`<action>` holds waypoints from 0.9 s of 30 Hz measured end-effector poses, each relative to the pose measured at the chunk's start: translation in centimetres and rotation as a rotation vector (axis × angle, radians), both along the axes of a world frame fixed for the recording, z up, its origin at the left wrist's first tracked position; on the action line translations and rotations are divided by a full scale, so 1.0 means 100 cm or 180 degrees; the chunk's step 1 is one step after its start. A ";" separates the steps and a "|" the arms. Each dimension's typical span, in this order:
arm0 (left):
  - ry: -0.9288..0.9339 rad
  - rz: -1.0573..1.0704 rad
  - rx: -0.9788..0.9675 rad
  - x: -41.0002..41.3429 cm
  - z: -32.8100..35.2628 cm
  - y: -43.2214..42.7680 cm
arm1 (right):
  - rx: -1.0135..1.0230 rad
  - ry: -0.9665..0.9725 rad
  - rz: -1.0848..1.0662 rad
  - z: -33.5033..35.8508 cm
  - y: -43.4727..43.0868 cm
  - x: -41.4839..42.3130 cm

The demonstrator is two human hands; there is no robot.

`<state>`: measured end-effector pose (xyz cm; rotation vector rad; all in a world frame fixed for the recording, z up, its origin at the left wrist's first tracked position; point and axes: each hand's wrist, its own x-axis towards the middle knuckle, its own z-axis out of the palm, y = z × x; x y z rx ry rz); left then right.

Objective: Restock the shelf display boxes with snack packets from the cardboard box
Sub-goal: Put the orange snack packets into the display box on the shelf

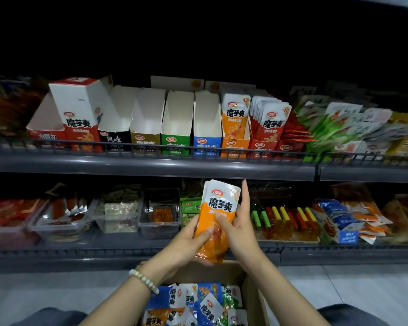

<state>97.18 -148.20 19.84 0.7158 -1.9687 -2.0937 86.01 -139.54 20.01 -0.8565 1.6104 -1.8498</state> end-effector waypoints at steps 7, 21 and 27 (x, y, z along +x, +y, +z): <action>0.0047 -0.0173 -0.0302 -0.005 0.003 -0.014 | 0.0275 0.0915 0.0496 0.031 0.004 -0.034; 0.0385 -0.0239 -0.1204 -0.049 0.098 -0.046 | 0.0631 0.1894 0.0505 0.152 -0.008 -0.089; 0.0666 -0.0040 -0.1419 -0.089 0.134 -0.064 | 0.0680 0.2436 0.0441 0.200 -0.027 -0.119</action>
